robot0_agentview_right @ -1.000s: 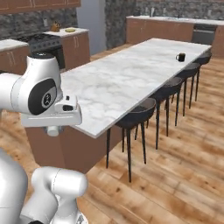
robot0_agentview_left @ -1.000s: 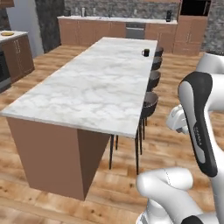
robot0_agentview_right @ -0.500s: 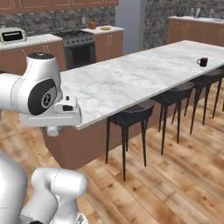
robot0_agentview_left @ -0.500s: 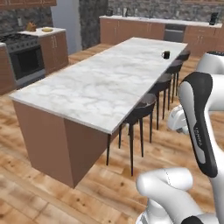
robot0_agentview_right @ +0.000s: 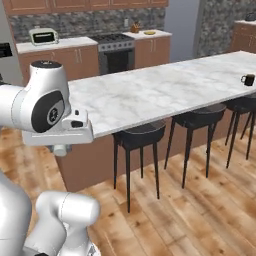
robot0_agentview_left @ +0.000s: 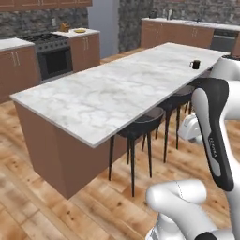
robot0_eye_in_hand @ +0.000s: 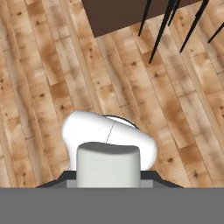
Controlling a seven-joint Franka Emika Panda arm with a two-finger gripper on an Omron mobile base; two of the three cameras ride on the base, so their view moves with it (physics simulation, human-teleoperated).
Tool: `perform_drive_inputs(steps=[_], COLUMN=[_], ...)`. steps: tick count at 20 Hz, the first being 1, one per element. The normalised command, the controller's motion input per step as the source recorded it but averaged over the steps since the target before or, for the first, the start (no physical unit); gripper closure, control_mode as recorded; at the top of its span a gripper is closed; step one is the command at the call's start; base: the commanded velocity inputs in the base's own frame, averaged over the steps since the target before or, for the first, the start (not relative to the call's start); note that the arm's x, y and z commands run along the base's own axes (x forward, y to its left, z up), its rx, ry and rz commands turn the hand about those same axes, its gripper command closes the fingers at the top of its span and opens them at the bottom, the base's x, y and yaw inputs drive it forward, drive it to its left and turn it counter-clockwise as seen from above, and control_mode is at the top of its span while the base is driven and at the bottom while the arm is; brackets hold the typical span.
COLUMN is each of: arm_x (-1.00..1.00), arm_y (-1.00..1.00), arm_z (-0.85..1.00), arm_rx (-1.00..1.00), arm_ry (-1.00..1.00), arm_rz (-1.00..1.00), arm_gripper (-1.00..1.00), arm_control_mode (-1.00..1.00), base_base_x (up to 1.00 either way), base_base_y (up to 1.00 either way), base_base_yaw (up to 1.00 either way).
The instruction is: Pick up the marshmallow and place it in the cup of hot chocolate on the dining counter.
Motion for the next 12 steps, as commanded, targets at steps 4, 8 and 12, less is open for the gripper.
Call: perform_drive_inputs(steps=[4,8,12], arm_x=[0.00,0.00,0.00], arm_y=[0.00,0.00,0.00], arm_z=[0.00,0.00,0.00], arm_rx=[0.00,0.00,0.00], arm_ry=[0.00,0.00,0.00], arm_rz=[0.00,0.00,0.00], arm_gripper=[1.00,1.00,1.00], arm_control_mode=[1.00,1.00,1.00], base_base_x=[0.70,0.84,0.71], base_base_y=[-1.00,-1.00,-1.00], base_base_yaw=[0.31,0.25,0.27])
